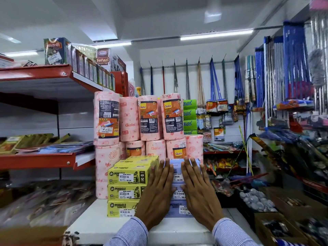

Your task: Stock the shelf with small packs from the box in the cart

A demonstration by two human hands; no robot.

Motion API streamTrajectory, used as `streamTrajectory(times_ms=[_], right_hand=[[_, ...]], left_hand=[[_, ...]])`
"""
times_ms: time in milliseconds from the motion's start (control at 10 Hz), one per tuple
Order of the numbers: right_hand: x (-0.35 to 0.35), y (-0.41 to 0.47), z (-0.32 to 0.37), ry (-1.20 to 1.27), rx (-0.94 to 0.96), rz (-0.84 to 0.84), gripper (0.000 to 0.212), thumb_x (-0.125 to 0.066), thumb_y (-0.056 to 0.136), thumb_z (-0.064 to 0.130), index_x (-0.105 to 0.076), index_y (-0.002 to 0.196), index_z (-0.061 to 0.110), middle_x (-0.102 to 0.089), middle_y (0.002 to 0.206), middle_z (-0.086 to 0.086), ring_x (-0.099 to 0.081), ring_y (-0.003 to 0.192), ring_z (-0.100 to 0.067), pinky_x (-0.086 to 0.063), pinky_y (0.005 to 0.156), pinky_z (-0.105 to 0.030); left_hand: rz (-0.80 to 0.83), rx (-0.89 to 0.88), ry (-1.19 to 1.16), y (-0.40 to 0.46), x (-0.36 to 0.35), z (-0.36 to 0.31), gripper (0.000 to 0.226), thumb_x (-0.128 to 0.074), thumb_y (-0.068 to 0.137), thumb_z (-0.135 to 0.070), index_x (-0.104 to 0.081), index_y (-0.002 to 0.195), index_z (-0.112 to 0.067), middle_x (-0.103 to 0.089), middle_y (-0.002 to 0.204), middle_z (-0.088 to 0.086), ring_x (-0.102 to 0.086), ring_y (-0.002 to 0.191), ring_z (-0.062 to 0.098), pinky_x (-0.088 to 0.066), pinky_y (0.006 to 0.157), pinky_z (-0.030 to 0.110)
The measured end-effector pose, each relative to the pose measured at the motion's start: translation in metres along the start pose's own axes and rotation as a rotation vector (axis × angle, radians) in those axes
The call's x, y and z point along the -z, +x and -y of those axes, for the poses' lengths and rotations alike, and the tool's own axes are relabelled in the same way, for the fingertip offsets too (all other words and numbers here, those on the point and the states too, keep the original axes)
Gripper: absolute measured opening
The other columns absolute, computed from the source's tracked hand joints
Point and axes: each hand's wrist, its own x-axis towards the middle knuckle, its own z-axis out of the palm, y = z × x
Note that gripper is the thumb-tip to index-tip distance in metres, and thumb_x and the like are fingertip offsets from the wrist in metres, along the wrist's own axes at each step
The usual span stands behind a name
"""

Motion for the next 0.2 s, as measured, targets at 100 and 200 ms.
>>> streamTrajectory(times_ms=[100,200], right_hand=[[0.0011,0.0,0.001,0.008,0.004,-0.024,0.063,-0.033,0.1,0.027,-0.008,0.155,0.008,0.0,0.166,-0.008,-0.003,0.152,-0.026,-0.003,0.123,-0.044],[0.0108,0.0023,0.0053,0.033,0.001,-0.056,0.063,-0.033,0.1,0.027,-0.007,0.155,0.008,0.0,0.166,-0.008,-0.003,0.152,-0.026,-0.01,0.12,-0.047]], left_hand=[[-0.003,-0.003,0.012,-0.0018,0.002,0.0002,0.062,-0.023,0.105,-0.034,-0.002,0.157,-0.007,0.01,0.167,0.011,0.005,0.154,0.029,-0.007,0.121,0.049],[-0.035,0.005,0.004,-0.0009,0.0097,-0.001,0.063,-0.029,0.104,-0.031,-0.003,0.157,-0.006,0.009,0.167,0.012,0.002,0.154,0.03,-0.009,0.121,0.049]])
